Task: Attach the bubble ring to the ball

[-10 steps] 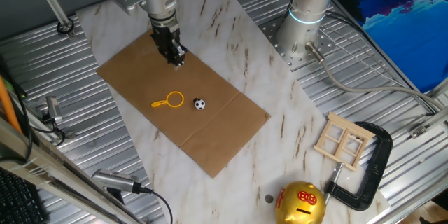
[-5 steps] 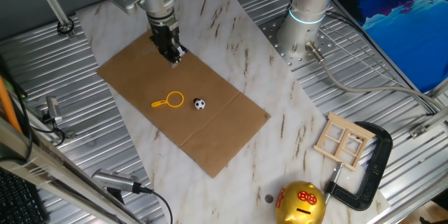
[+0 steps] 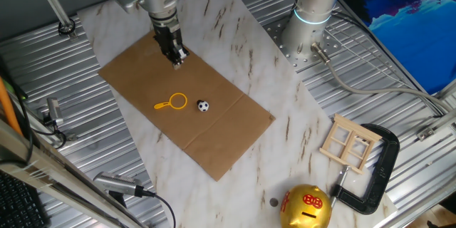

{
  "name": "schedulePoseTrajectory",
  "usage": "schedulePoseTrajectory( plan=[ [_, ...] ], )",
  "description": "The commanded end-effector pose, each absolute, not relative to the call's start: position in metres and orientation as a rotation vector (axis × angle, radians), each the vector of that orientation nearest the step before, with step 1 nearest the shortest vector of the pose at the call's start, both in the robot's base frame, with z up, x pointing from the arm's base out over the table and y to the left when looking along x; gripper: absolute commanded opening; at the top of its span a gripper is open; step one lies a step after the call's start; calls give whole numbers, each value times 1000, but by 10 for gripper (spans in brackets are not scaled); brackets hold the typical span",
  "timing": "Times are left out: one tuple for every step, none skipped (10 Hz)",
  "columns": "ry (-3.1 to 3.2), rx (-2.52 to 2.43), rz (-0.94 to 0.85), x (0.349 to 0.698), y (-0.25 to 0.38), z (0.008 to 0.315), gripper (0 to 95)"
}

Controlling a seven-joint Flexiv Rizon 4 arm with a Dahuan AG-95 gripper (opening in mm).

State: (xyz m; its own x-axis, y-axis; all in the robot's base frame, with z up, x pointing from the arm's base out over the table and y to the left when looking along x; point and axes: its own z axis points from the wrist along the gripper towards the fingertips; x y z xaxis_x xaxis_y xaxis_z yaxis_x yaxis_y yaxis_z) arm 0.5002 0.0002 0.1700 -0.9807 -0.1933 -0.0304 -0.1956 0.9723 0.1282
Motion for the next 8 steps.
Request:
schedulePoseTrajectory(
  plan=[
    [3113, -211, 228, 500, 0, 170, 0],
    [3117, -195, 231, 500, 0, 170, 0],
    [3121, -192, 238, 500, 0, 170, 0],
    [3126, -185, 251, 500, 0, 170, 0],
    [3126, -179, 247, 500, 0, 170, 0],
    [3129, -175, 242, 500, 0, 170, 0],
    [3137, -175, 245, 500, 0, 170, 0],
    [3155, -176, 245, 500, 0, 170, 0]
  ],
)
